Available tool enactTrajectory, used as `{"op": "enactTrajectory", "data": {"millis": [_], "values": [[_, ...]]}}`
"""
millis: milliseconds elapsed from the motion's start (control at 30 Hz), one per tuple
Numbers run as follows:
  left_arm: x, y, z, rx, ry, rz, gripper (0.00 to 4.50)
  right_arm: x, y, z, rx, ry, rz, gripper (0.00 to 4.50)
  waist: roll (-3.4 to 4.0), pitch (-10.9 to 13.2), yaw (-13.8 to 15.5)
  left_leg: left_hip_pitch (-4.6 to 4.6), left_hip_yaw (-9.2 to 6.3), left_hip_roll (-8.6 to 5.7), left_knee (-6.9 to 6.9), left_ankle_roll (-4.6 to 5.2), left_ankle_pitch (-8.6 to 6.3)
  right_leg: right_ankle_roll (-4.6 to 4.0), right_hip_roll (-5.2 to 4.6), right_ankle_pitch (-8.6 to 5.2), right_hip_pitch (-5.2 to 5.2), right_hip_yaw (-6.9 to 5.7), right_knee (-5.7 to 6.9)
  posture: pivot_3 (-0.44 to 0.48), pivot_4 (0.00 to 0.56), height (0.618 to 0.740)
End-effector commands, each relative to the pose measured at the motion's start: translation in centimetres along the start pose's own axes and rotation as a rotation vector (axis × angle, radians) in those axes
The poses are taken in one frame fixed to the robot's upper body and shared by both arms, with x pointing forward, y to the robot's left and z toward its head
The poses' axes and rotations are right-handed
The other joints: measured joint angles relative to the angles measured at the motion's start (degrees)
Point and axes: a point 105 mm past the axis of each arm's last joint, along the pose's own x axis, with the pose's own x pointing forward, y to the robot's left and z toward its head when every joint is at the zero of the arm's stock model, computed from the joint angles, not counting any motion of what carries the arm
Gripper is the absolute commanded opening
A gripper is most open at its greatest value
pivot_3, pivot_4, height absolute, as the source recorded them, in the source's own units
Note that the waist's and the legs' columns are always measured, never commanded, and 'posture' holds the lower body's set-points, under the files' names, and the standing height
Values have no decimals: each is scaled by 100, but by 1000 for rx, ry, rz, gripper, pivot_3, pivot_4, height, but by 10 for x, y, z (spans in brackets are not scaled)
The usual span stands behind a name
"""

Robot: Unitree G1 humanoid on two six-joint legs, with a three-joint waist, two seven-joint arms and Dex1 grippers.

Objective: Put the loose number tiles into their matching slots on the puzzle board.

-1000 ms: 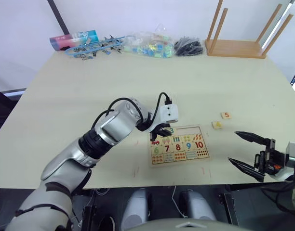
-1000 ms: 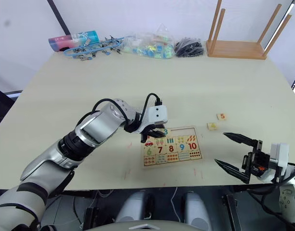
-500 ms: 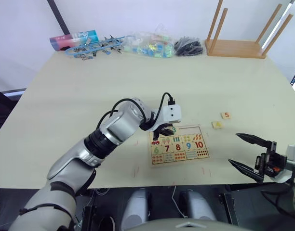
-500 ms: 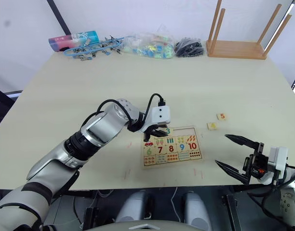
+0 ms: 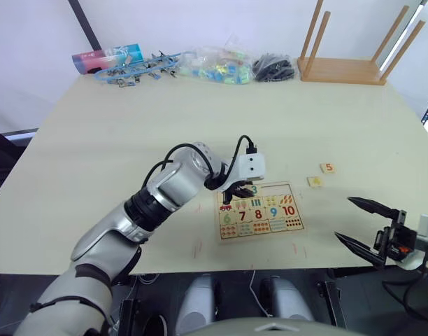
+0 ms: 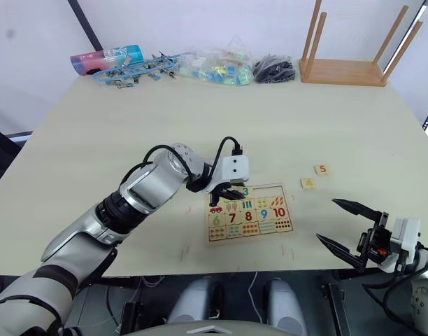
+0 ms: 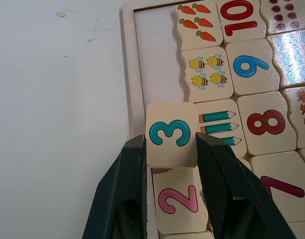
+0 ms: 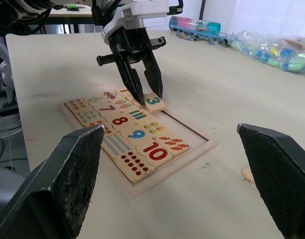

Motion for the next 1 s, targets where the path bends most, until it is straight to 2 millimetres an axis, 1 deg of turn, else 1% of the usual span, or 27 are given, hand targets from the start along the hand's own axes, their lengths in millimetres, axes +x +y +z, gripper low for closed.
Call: {"op": "enactTrajectory", "data": {"millis": [33,700,767,800,933,1000], "values": [[-3,5,7,35,-16,22,947,-4,-4,8,-52,-7,-17,4500,0,0,0,0,0,0,0,0,0,0,0,0,0,0,0,0,150,737],[0,1,4,22,-2,4,947,-5,-3,7,-67,-18,-25,4500,0,0,0,0,0,0,0,0,0,0,0,0,0,0,0,0,150,737],[0,3,4,23,-3,11,2020,-5,-3,7,-69,-18,-25,4500,0,0,0,0,0,0,0,0,0,0,0,0,0,0,0,0,150,737],[1,3,5,21,-4,14,2356,-5,-3,7,-69,-18,-25,4500,0,0,0,0,0,0,0,0,0,0,0,0,0,0,0,0,150,737],[1,3,5,21,-6,18,4365,-6,-3,7,-70,-16,-25,4500,0,0,0,0,0,0,0,0,0,0,0,0,0,0,0,0,150,737],[1,3,5,21,-7,19,4446,-6,-3,7,-70,-15,-25,4500,0,0,0,0,0,0,0,0,0,0,0,0,0,0,0,0,150,737]]}}
